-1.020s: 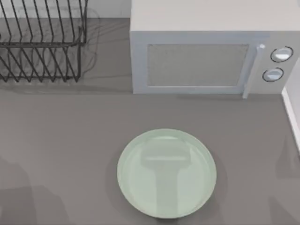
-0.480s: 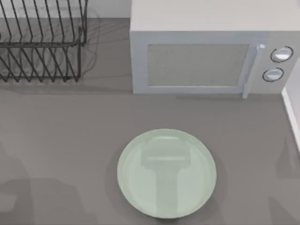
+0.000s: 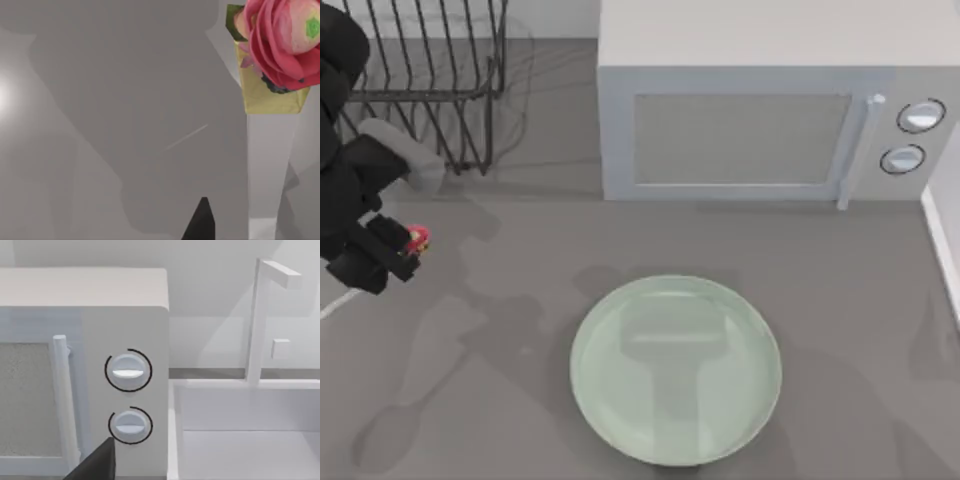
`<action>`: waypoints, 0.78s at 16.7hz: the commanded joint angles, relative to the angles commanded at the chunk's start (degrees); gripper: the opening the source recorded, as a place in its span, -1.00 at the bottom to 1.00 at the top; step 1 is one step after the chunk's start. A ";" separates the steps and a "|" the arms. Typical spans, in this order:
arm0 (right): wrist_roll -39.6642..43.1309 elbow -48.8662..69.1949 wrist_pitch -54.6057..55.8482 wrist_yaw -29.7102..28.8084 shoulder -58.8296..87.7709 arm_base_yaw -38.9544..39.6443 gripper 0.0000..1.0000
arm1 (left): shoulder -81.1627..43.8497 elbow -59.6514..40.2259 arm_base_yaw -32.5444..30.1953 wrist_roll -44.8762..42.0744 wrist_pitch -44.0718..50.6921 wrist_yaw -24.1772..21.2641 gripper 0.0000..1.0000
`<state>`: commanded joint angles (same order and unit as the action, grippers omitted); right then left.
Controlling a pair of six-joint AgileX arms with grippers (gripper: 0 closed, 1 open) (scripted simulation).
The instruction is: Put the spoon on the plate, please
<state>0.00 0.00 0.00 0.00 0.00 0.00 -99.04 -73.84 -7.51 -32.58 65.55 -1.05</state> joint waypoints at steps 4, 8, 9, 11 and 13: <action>0.00 0.00 0.00 0.00 0.00 0.00 1.00 | -10.24 -9.99 -21.10 -4.69 0.04 -0.29 -1.00; 0.00 0.00 0.00 0.00 0.00 0.00 1.00 | -17.38 -17.66 -36.70 -8.21 -0.87 -0.19 -1.00; 0.00 0.00 0.00 0.00 0.00 0.00 1.00 | -18.50 -18.93 -39.08 -8.79 -1.11 -0.12 -1.00; 0.00 0.00 0.00 0.00 0.00 0.00 1.00 | -19.98 -20.57 -42.06 -9.54 -1.44 -0.02 -1.00; 0.00 0.00 0.00 0.00 0.00 0.00 1.00 | -20.31 -20.93 -42.69 -9.71 -1.51 0.01 -1.00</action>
<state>0.00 0.00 0.00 0.00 0.00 0.00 -119.34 -94.77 -50.20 -42.29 64.04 -1.04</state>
